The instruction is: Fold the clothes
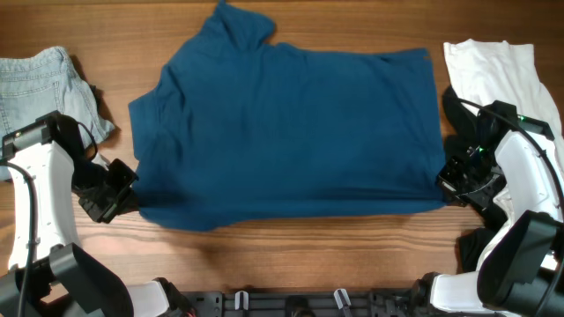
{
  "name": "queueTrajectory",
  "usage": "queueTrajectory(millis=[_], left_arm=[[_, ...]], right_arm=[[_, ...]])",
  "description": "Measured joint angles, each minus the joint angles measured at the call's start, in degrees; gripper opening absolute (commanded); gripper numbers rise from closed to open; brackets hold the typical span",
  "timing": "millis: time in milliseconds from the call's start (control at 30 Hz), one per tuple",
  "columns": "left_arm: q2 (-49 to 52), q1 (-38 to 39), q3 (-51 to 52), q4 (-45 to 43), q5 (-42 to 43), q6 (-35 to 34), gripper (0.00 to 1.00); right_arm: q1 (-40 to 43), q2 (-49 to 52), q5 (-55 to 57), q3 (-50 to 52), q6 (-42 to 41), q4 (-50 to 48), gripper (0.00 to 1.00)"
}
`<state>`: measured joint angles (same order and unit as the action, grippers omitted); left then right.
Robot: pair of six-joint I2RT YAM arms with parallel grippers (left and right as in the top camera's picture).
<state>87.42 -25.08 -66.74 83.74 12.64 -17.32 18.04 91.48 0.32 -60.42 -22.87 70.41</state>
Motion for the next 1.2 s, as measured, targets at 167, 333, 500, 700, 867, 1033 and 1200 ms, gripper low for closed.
queueTrajectory(millis=[167, 333, 500, 700, 867, 1033, 1200], left_arm=[[-4.11, 0.39, 0.22, -4.55, 1.55, -0.48, 0.04], [-5.14, 1.92, 0.37, -19.61, 7.54, -0.9, 0.04], [-2.34, 4.92, 0.44, -32.06, 10.86, -3.48, 0.04], [6.51, 8.7, 0.46, -43.54, 11.28, -5.18, 0.04], [13.68, 8.92, 0.48, -50.23, 11.28, -6.71, 0.06], [15.76, 8.96, 0.48, -53.66, 11.21, -8.13, 0.68], [15.8, 8.61, 0.46, -55.52, 12.83, -8.31, 0.77]], right_arm=[[0.0, 0.0, -0.76, 0.09, 0.22, -4.9, 0.04], [0.0, 0.0, -4.02, 0.22, 1.09, -16.37, 0.05], [0.0, 0.0, -7.21, 0.26, 2.23, -23.39, 0.07], [0.0, 0.0, -8.2, 0.31, 2.62, -29.99, 0.09], [0.0, 0.48, -8.96, 0.31, 2.64, -33.22, 0.09], [-1.86, 4.61, -9.07, 0.31, 2.95, -37.11, 0.34], [-2.01, 6.56, -8.33, 0.31, 3.23, -38.8, 0.41]])
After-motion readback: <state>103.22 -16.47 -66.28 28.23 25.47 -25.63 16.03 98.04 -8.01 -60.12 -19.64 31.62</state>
